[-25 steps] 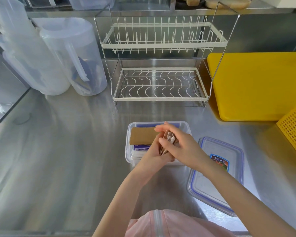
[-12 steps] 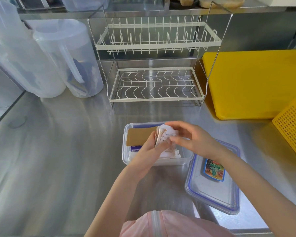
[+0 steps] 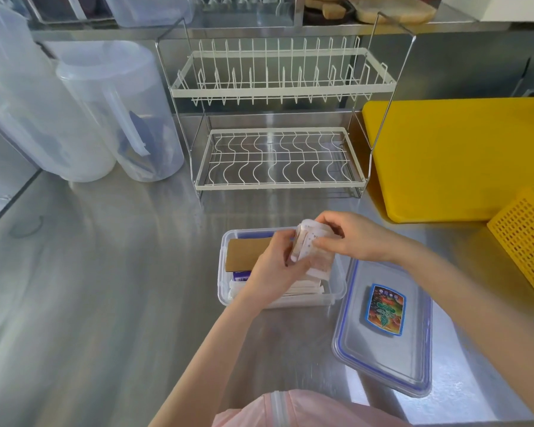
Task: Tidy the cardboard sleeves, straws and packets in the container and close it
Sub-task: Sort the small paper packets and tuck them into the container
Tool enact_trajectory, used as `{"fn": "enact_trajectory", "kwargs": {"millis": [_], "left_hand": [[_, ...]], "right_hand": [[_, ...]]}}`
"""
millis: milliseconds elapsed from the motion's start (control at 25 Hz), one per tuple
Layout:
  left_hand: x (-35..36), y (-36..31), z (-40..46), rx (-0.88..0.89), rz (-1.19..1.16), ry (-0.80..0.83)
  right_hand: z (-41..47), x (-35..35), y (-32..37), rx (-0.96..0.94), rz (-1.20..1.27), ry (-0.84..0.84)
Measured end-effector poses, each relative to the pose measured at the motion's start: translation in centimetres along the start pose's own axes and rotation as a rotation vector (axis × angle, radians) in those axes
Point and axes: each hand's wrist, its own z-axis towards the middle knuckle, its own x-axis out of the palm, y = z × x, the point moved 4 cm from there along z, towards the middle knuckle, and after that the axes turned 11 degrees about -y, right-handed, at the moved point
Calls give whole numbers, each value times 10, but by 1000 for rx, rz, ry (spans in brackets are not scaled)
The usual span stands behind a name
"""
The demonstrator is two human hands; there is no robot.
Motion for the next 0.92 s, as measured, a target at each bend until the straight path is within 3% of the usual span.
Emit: {"fn": "enact_trajectory", "kwargs": {"millis": [120,240,320,480,600,920], "left_hand": [[-36,7,5,21,-90,-267],[-75,29,3,-51,33,-586],[-83,45,-1,-176,152,-681],[-72,66,-7,-284,183,-609],[-63,74,-8,-238,180,-565],[-55,81,-9,-144,115,-625]], "right_hand": [[19,-8,-17,78,-105,-11],[30,4,-29,113,-333,115],[37,20,-29,77,-420,179],[46,44,-33,93,-499,177],[45,53,-40,74,-566,129],[37,47,-38,-96,-589,-67]]}}
